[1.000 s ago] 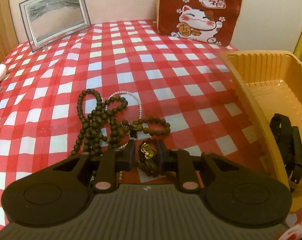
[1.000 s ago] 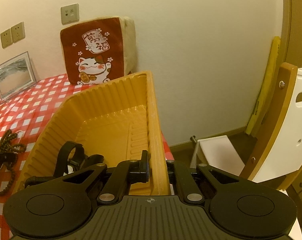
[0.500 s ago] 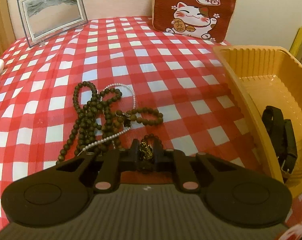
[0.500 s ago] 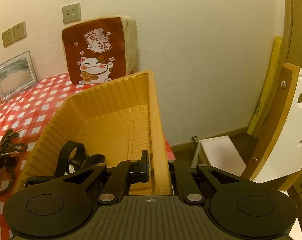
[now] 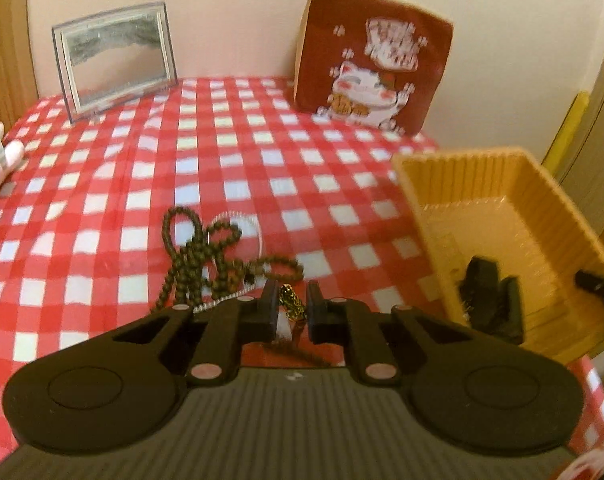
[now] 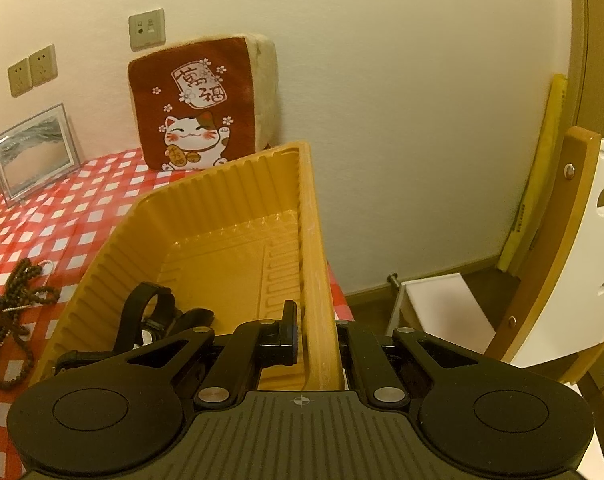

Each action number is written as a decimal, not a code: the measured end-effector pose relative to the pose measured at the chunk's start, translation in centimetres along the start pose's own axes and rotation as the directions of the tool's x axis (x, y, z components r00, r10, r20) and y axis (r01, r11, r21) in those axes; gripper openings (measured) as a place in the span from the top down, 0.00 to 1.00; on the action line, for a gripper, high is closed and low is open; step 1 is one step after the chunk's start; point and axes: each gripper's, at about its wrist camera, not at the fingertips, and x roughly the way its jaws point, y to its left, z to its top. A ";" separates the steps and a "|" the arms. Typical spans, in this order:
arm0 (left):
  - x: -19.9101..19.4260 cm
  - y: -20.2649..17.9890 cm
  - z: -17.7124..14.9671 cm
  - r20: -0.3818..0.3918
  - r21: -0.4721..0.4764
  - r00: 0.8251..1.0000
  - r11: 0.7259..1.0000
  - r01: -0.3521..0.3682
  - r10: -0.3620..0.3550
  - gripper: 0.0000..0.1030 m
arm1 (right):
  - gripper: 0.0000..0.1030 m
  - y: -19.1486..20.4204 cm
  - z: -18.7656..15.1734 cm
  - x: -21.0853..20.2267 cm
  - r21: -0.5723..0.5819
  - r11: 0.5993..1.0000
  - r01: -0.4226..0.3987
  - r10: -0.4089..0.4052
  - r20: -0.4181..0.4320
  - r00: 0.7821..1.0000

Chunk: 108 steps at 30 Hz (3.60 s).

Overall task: Organize jewelry
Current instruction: 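Lift the gold pendant off the tablecloth with the left tool, then carry the gold pendant into the orange tray and open the left tool, then return the left tool to the pile and grasp the dark bead strand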

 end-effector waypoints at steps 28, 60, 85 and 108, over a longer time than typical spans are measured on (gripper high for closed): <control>-6.8 -3.7 4.3 0.106 0.018 0.979 0.984 0.175 -0.176 0.88 | 0.95 -0.2 0.3 -0.3 0.002 1.000 -0.025 0.025 0.016 1.000; 1.0 -15.8 0.4 -0.142 0.135 0.879 0.871 0.472 -0.455 0.89 | 0.94 0.2 0.6 -1.1 -0.011 1.000 -0.028 0.029 0.025 0.999; -2.4 -12.0 0.0 -0.037 0.092 0.932 0.927 0.363 -0.361 0.81 | 0.94 0.4 0.3 -1.4 -0.015 1.000 -0.022 0.022 0.020 1.000; -4.1 2.1 -3.1 -0.024 -0.068 0.999 0.997 -0.029 0.027 0.81 | 0.94 0.2 0.1 -1.2 -0.016 1.000 -0.018 0.019 0.015 1.000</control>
